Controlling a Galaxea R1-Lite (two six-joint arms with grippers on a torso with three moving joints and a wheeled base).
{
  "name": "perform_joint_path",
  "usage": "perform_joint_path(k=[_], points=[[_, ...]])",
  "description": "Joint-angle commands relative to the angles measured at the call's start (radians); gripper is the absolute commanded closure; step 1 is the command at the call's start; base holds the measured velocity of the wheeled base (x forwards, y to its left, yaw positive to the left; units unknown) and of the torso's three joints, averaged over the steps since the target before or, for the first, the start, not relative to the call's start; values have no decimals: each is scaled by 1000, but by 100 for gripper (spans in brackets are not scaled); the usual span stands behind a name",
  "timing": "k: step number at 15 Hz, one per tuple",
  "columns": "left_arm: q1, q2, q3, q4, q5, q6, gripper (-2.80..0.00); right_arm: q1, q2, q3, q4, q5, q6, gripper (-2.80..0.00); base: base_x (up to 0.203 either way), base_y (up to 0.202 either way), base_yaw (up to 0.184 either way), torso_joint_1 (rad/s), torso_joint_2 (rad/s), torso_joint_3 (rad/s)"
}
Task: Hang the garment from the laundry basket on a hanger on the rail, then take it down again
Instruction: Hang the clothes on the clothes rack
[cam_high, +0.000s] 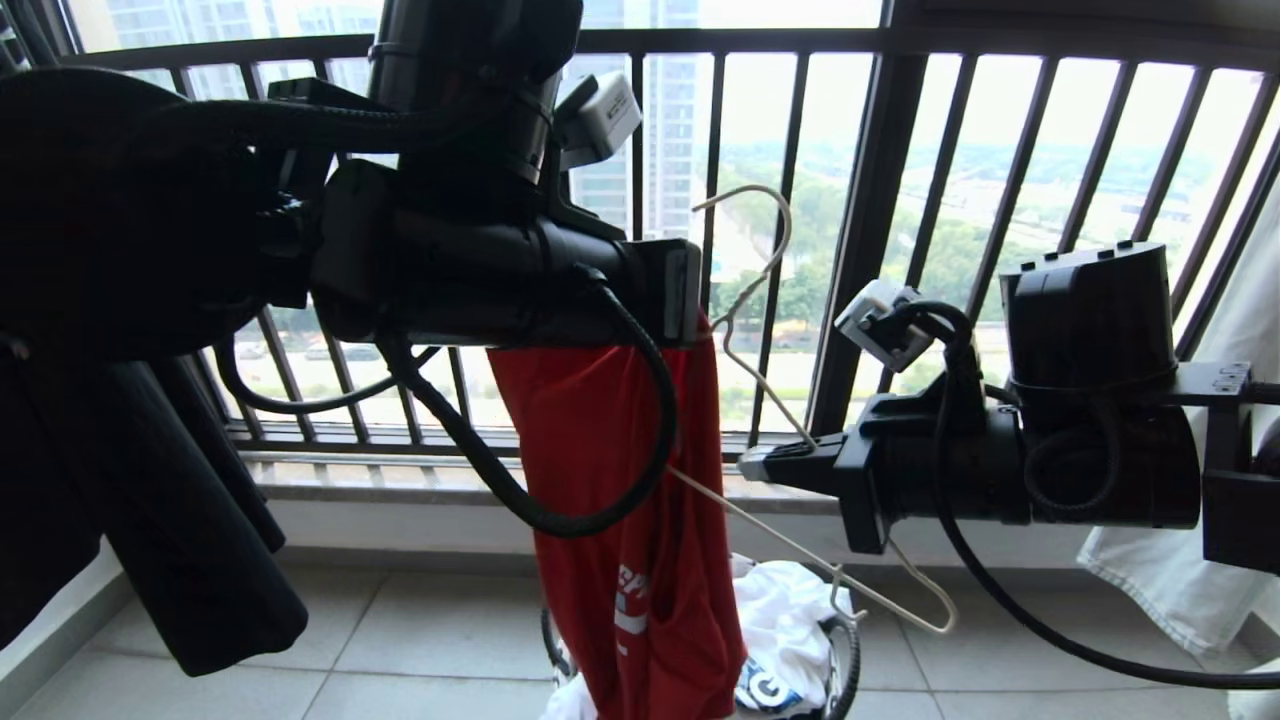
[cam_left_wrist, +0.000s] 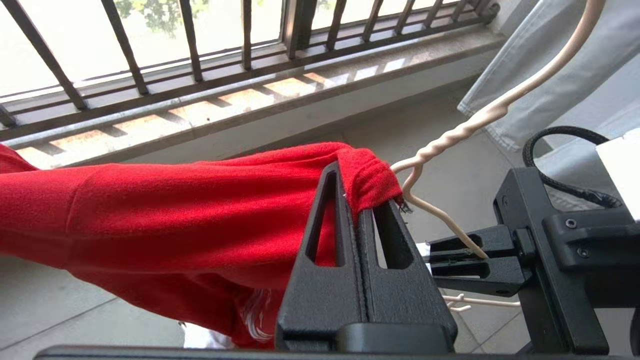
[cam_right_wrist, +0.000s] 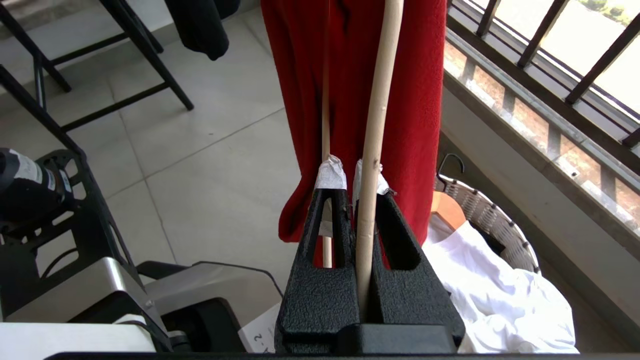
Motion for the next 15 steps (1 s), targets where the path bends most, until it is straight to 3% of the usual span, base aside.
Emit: perform_joint_path(k=[1, 5, 7, 10, 15], points=[[-1, -16, 29, -63, 20, -1, 0, 0, 43, -11, -35, 6, 1, 0, 0, 0, 0, 0, 0, 0], [-10, -20, 38, -76, 21, 0, 0, -1, 87, -17, -143, 5, 4, 0, 0, 0, 0, 0, 0, 0], [-18, -42, 58, -83, 20, -2, 0, 1, 87, -16, -173, 12, 49, 0, 0, 0, 0, 0, 0, 0], [-57, -57, 80, -84, 23, 3, 0, 1, 71, -17, -177, 23, 87, 0, 0, 0, 0, 0, 0, 0], [-62, -54, 79, -85, 39, 1, 0, 1, 43, -13, -177, 45, 95, 0, 0, 0, 0, 0, 0, 0]])
